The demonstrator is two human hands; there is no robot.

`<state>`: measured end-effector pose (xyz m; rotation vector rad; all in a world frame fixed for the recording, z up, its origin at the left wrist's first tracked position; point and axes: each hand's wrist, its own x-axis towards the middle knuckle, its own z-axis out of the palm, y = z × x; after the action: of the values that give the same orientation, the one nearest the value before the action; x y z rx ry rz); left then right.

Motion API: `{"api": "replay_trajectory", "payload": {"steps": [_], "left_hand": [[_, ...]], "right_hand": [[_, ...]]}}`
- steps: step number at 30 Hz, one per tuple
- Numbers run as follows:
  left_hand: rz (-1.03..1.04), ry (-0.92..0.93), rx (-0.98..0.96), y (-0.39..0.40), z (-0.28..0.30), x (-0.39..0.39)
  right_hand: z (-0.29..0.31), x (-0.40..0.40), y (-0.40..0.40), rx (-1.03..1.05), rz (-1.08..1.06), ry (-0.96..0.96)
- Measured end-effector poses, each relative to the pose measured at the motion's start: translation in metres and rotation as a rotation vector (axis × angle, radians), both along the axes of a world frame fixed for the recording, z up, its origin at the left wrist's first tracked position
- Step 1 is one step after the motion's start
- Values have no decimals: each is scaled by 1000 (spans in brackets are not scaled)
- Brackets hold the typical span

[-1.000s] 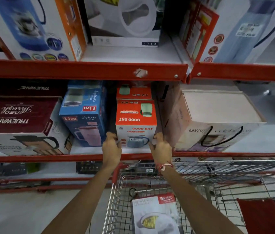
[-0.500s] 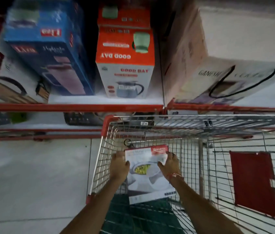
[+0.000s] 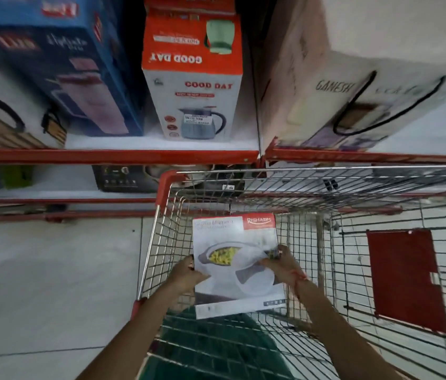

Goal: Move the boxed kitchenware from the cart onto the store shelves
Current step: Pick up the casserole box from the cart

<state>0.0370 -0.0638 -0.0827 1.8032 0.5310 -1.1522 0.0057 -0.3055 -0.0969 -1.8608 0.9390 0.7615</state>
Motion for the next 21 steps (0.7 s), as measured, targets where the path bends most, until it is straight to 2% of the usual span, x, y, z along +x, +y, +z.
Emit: {"api": "replay_trajectory", "payload": {"steps": [4,9,13,21], "left_hand": [[-3,-148,-67,26,71,-5],[5,-312,-75,53,143,-14],[44,-490,-90,75,194,-17],[61,-866,-121,107,312,15]], "right_hand": [[82,-20,10,-12,19,-132],[150,-35,30,-97,94,-278],[208,-27,44,-160,198,-446],[342,4,69,-288,236,-829]]}}
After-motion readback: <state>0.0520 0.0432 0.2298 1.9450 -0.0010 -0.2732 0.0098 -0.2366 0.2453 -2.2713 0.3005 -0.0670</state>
